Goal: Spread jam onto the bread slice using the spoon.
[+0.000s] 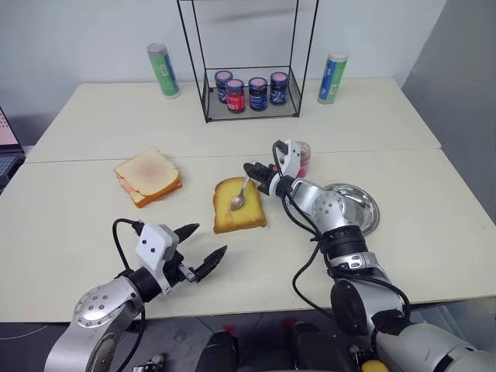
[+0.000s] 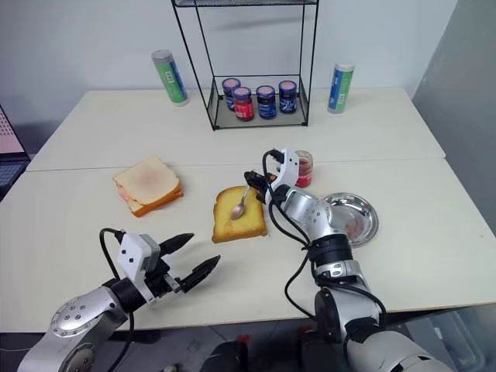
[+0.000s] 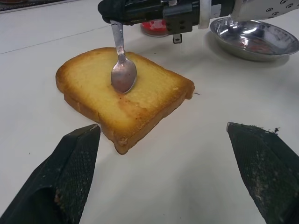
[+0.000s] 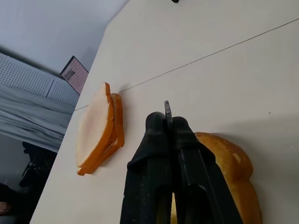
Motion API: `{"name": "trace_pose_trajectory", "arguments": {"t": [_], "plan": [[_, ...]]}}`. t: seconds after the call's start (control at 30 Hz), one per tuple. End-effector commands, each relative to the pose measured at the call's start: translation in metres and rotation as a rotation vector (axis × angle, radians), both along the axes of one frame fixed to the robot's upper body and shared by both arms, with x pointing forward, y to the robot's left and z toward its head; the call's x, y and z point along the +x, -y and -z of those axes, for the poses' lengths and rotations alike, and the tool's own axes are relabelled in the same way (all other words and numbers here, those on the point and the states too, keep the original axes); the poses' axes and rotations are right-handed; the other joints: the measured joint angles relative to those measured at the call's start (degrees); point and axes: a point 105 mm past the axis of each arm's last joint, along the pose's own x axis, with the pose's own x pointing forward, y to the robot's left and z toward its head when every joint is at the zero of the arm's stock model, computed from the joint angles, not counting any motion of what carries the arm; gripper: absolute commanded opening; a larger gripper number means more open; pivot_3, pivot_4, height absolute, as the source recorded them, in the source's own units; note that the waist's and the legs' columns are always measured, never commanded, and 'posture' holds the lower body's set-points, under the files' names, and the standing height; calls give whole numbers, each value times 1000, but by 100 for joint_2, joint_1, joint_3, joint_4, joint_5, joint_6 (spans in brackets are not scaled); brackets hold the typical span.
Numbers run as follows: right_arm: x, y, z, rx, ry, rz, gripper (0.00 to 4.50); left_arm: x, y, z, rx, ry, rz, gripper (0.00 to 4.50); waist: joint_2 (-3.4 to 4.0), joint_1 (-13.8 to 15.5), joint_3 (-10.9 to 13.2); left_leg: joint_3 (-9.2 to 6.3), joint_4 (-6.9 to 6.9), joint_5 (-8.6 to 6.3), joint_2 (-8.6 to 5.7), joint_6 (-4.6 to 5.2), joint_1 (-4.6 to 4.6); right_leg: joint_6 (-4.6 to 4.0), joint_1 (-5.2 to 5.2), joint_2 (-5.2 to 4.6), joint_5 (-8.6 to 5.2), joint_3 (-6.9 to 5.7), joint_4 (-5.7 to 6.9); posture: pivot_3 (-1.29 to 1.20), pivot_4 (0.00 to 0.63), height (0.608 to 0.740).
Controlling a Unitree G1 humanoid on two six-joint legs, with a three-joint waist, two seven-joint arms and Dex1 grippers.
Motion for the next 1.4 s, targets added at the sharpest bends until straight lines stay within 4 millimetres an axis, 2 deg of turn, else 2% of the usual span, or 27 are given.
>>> {"name": "trace_pose_trajectory", "arguments": {"t": [0.03, 0.5, 0.73, 0.87, 1.0, 1.1, 1.17, 1.27, 1.4], "plan": [[-4, 6, -13, -13, 60, -18, 71, 2, -1, -6, 11, 30, 15, 4500, 0, 2, 0, 0, 0, 0, 0, 0, 0, 0, 0, -1, 0, 0, 0, 0, 150, 740], [-10, 26, -21, -67, 104, -26, 71, 4, -2, -8, 15, 33, 22, 4500, 0, -3, 0, 1, 0, 0, 0, 0, 1, 0, 0, -1, 0, 1, 0, 0, 150, 740], [-18, 16, -56, 65, 121, -61, 71, 5, 1, -14, 13, 48, 38, 4500, 0, -2, 0, 0, 0, 0, 1, 0, 0, 0, 0, -1, 0, 1, 0, 0, 150, 740], [-42, 24, -77, 79, 194, -159, 71, 13, 10, -36, 11, 103, 100, 4500, 1, 33, 1, -3, 1, 0, 1, 0, -3, 0, 1, -2, 0, -2, 0, 0, 150, 740], [-60, 54, -92, 34, 275, -123, 71, 20, 22, -61, 24, 121, 234, 4500, -1, 109, 0, -11, 6, 0, -2, 0, -11, 0, 0, -6, 0, -11, -2, 0, 150, 740], [-64, 80, -102, 1, 321, -11, 71, 22, 35, -71, 29, 116, 334, 4500, 0, 119, 0, -5, 5, 0, -5, 0, -9, 0, 0, -5, 0, -7, -3, 0, 150, 740], [-70, 99, -108, -15, 350, 66, 71, 22, 51, -75, 22, 110, 414, 4500, 1, 128, 1, -3, 3, 0, -6, 0, -7, 0, 0, -3, 0, -6, -3, 0, 150, 740], [-79, 137, -102, -78, 365, 254, 71, 21, 79, -76, 45, 109, 558, 4500, 0, 153, 0, -6, 3, 0, -9, 0, -10, 0, 1, 0, 0, -10, -4, 0, 150, 740], [-78, 189, -85, -58, 318, 526, 71, 37, 87, -67, 87, 115, 586, 4500, 0, 131, 0, 4, 2, 0, -15, 0, -6, 1, 2, 1, 0, -1, -6, 0, 150, 740]]}}
